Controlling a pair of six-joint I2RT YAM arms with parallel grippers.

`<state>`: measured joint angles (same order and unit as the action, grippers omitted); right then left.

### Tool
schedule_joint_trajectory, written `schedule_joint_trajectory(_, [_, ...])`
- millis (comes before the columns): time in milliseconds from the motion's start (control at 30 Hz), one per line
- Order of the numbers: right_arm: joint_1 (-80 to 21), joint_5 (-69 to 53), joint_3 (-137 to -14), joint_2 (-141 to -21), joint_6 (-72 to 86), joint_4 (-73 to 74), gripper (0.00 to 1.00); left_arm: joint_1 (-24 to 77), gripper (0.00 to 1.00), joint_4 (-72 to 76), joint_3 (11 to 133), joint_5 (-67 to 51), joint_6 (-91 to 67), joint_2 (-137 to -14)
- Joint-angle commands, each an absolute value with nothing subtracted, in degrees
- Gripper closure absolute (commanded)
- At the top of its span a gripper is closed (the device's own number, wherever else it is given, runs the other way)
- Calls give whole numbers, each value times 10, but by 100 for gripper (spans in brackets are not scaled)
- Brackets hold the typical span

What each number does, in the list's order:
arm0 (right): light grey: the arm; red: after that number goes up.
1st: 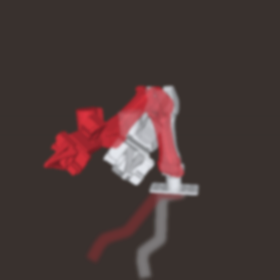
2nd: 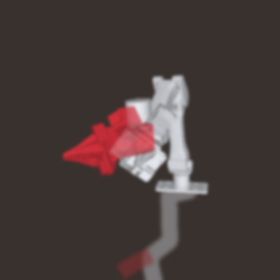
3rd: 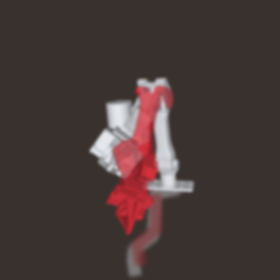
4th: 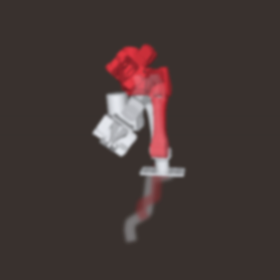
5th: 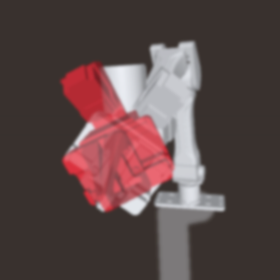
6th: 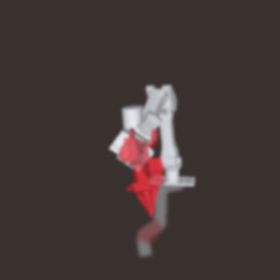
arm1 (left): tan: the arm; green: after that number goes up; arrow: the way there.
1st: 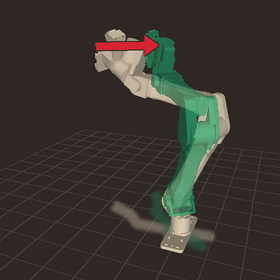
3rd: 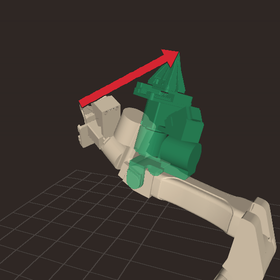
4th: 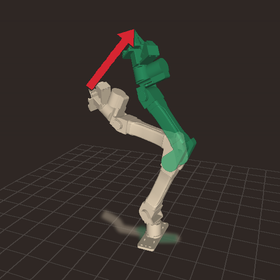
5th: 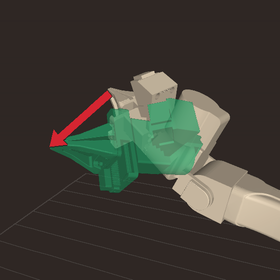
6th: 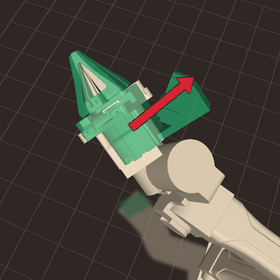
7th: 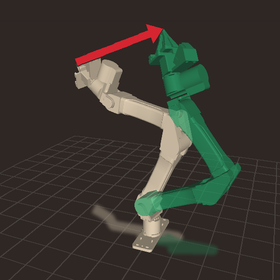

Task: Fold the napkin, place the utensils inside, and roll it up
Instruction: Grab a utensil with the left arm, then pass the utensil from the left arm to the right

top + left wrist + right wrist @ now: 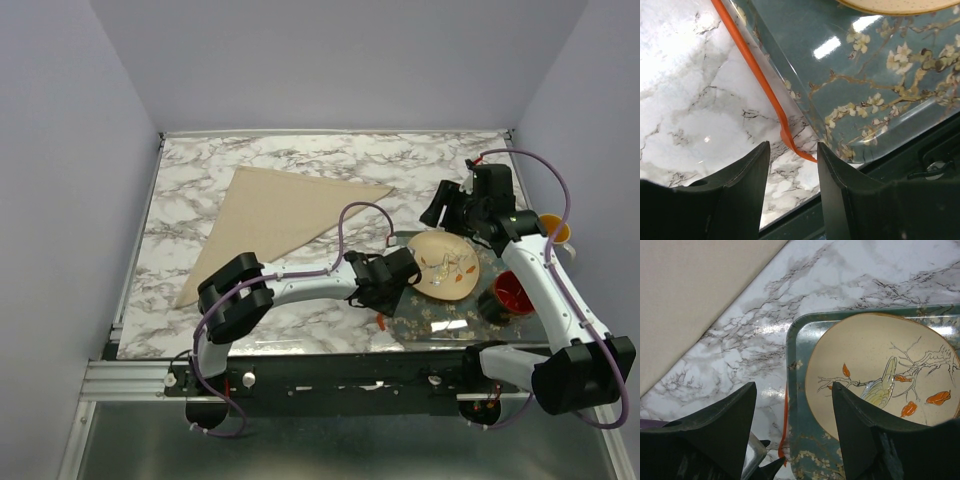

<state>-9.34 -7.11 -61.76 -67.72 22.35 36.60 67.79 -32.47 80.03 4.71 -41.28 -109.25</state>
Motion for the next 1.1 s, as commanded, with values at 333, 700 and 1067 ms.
schedule_joint_trajectory(333, [-91,-80,-602,-661,208,364,29,672,51,-336,807,56,-407,-1134])
schedule_joint_trajectory(700, [-91,-165,-566,-664,183,309,12,628,100,-316,715,43,-389,-1055])
schedule_joint_trajectory(1067, [-161,-482,-499,-751,260,78,7,414,100,-234,527,-370,-285,-795])
